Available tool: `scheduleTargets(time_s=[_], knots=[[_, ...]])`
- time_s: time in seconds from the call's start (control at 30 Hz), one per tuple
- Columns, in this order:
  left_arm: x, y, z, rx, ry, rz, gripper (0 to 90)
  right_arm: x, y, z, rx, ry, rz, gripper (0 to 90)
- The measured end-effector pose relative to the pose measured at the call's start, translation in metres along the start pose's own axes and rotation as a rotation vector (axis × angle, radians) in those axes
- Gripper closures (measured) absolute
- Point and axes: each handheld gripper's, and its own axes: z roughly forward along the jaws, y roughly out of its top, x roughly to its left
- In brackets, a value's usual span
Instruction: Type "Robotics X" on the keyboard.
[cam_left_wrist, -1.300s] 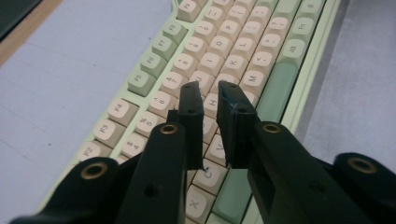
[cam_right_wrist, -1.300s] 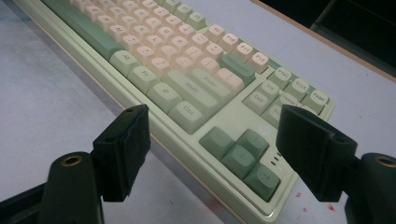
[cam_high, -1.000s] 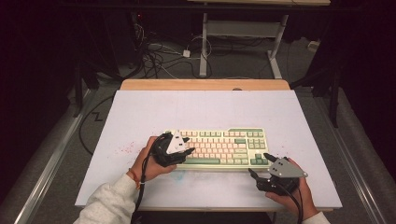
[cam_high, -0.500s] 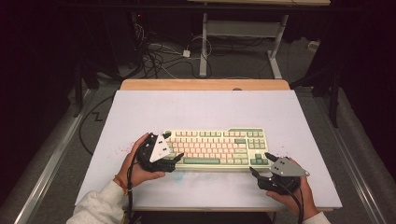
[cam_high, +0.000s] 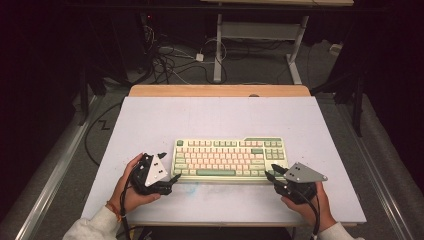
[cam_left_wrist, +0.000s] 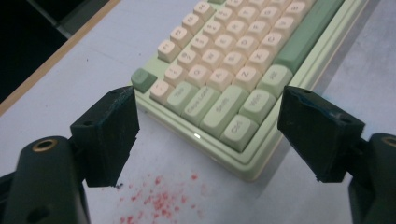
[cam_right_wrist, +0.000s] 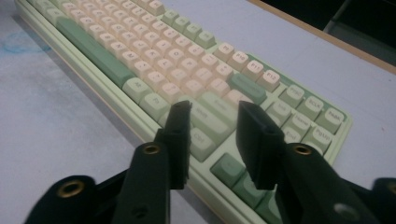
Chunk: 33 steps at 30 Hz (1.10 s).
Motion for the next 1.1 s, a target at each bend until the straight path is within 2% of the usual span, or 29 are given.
scheduleTargets(time_s=[0.17, 0.33, 0.6, 0.7, 0.87, 1.1], knots=[[0.001, -0.011, -0.004, 0.018, 0.002, -0.017, 19.2, -0.004, 0.014, 0.006, -0.009, 0.033, -0.019, 85.2], [0.002, -0.021, -0.006, 0.036, 0.003, -0.035, 19.2, -0.003, 0.028, 0.023, 0.019, 0.066, -0.039, 89.9], [0.0, -0.03, -0.011, 0.052, -0.006, -0.06, 19.2, 0.007, 0.052, 0.061, 0.062, 0.114, -0.087, 90.0], [-0.001, -0.033, -0.014, 0.054, -0.005, -0.062, 19.2, 0.011, 0.06, 0.076, 0.085, 0.124, -0.091, 90.0], [-0.001, -0.034, -0.015, 0.05, -0.004, -0.071, 19.2, 0.014, 0.067, 0.095, 0.113, 0.131, -0.108, 90.0], [-0.003, -0.034, -0.013, 0.067, -0.009, -0.057, 19.2, 0.016, 0.068, 0.114, 0.159, 0.128, -0.12, 90.0]])
